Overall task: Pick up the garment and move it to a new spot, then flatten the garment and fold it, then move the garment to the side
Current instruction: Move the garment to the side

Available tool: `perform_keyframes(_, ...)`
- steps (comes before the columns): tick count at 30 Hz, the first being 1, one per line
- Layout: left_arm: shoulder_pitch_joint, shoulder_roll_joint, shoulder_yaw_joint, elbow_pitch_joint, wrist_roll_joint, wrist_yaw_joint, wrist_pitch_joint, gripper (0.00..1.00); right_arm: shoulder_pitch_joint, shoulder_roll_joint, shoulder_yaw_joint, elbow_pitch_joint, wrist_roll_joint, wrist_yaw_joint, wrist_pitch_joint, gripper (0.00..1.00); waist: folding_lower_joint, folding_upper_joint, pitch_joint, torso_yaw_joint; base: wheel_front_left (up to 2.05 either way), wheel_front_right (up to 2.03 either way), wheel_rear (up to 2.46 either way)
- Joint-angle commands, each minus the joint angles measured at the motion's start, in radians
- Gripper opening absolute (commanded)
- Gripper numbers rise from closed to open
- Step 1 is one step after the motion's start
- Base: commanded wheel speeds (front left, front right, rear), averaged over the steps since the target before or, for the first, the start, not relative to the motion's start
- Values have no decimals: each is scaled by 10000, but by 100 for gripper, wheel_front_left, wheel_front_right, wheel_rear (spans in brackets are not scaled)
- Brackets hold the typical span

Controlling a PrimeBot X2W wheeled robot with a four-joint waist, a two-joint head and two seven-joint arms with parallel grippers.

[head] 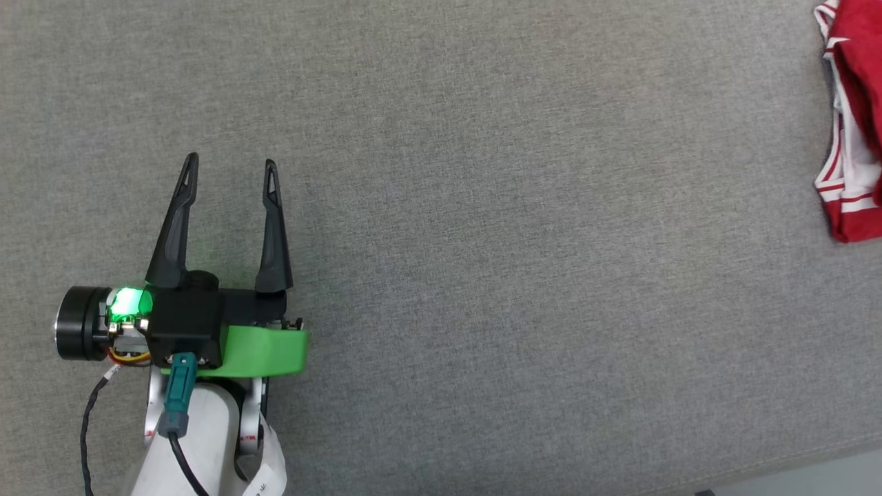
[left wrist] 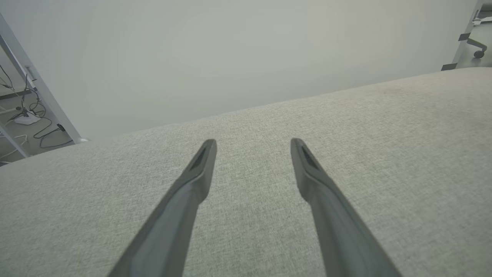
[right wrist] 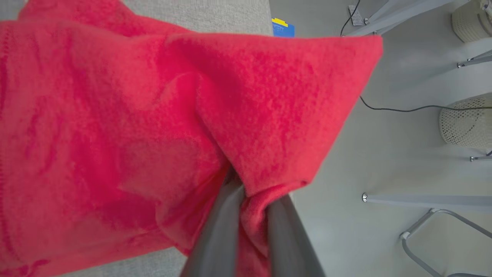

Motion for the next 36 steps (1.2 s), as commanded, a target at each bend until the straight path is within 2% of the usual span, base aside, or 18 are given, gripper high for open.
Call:
perform_keyframes(1, -179, 98, 3, -76, 82, 95, -57, 100, -301, 77, -79, 224, -177, -9, -272, 0, -1, -1, 253, 63, 0, 0, 0)
perform_keyframes(5, -191, 103, -54, -99, 62, 163, -57, 100, -560, 353, -162, 882, -367, -9, -714, 0, -1, -1, 226, 121, 0, 0, 0)
perform_keyframes(6, -188, 92, -78, -88, 56, 186, -57, 100, -623, 417, -210, 1071, -421, -9, -829, 42, -1, -1, 185, 142, 0, 0, 0)
perform_keyframes(7, -181, 79, -93, -80, 49, 212, -57, 100, -664, 476, -246, 1224, -471, -9, -920, 100, -1, -1, 139, 162, 0, 0, 0)
perform_keyframes(13, 24, 0, -177, 8, -56, 362, -57, 100, -773, 559, -309, 1915, -1285, -9, -1976, 100, -1, -1, -511, 368, 0, 0, 0)
perform_keyframes(17, 371, -32, -160, 102, -207, 451, -57, 100, -752, 817, -656, 2059, -1735, -9, -3363, 100, -1, -1, -1139, 511, 0, 0, 0)
perform_keyframes(21, 764, -61, -125, 156, -356, 521, -57, 100, -648, 1230, -1291, 1860, -2324, -9, -5326, 100, -1, -1, -1798, 734, 0, 0, 0)
perform_keyframes(23, 985, -76, -66, 180, -446, 566, -57, 100, -477, 1556, -1696, 1512, -2644, -9, -5757, 100, -1, -1, -2112, 826, 0, 0, 0)
perform_keyframes(25, 1203, -84, -1, 190, -536, 593, -57, 100, -222, 1959, -2275, 768, -3113, -9, -5868, 100, -1, -1, -2405, 917, 0, 0, 0)
perform_keyframes(27, 1380, -94, 39, 193, -615, 589, -57, 100, 246, 2386, -3185, -547, -3582, -9, -5880, 100, -1, -1, -2643, 1048, 0, 0, 0)
perform_keyframes(31, 1576, -201, 85, 231, -762, 577, -57, 100, 2069, 3871, -5109, -3454, -4608, -9, -5884, 100, -1, -1, -3127, 1395, 0, 0, 0)
perform_keyframes(34, 1669, -292, 74, 288, -862, 509, -57, 100, 3290, 4966, -5750, -5147, -5126, -9, -5885, 100, -1, -1, -3425, 1630, 0, 0, 0)
perform_keyframes(35, 1745, -328, 86, 342, -918, 453, -57, 100, 4081, 5631, -5813, -5976, -5363, -9, -5886, 100, -1, -1, -3595, 1793, 0, 0, 0)
perform_keyframes(36, 1785, -340, 96, 391, -944, 416, -57, 100, 4471, 6005, -5843, -6322, -5414, -9, -5886, 100, -1, -1, -3701, 1883, 0, 0, 0)
